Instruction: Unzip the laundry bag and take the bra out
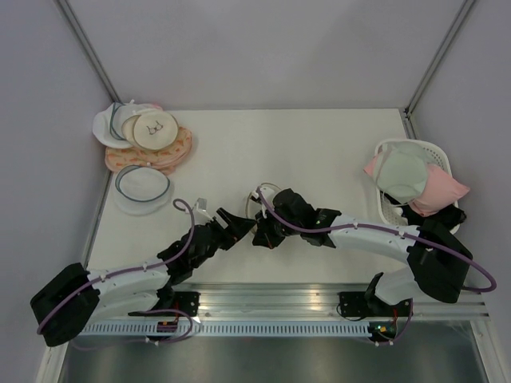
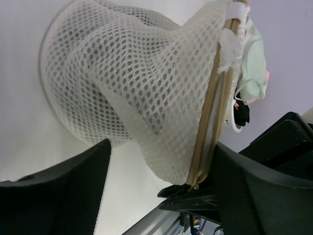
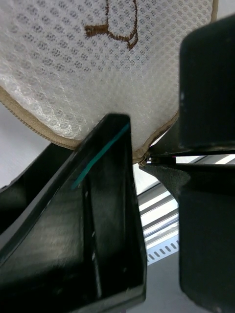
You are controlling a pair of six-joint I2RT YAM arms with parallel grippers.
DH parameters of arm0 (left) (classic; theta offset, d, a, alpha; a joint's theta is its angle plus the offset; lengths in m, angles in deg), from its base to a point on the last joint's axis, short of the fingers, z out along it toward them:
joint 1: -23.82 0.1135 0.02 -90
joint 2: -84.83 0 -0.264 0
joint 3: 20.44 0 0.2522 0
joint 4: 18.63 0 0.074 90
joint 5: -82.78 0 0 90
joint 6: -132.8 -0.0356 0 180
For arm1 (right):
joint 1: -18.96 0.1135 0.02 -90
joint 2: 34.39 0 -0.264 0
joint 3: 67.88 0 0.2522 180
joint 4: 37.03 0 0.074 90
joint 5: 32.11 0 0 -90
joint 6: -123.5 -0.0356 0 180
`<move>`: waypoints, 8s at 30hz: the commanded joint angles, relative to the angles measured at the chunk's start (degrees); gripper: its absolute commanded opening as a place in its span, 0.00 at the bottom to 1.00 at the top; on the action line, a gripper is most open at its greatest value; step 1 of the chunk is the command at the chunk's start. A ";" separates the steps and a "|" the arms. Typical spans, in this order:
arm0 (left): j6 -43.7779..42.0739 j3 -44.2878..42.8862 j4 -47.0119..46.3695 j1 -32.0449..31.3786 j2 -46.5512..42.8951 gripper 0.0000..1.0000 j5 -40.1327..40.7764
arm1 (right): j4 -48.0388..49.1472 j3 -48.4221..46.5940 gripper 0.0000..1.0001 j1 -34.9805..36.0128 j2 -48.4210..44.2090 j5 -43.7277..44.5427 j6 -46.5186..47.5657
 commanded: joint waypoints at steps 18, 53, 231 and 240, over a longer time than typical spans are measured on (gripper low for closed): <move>-7.67 -0.79 -5.73 -1.05 -1.31 0.02 0.59 | -13.15 -2.52 0.01 0.85 -0.92 16.35 1.51; -25.10 -24.64 14.07 9.76 15.57 0.96 0.24 | -16.60 -0.23 0.01 -11.28 -9.71 14.31 2.56; -14.79 -9.32 -20.85 11.52 27.51 0.02 -16.56 | -20.37 -2.61 0.02 -9.43 10.52 32.82 -5.07; -19.80 -13.08 4.37 11.52 10.38 0.02 -11.45 | -26.00 -5.24 0.98 -9.43 -11.34 35.92 -6.06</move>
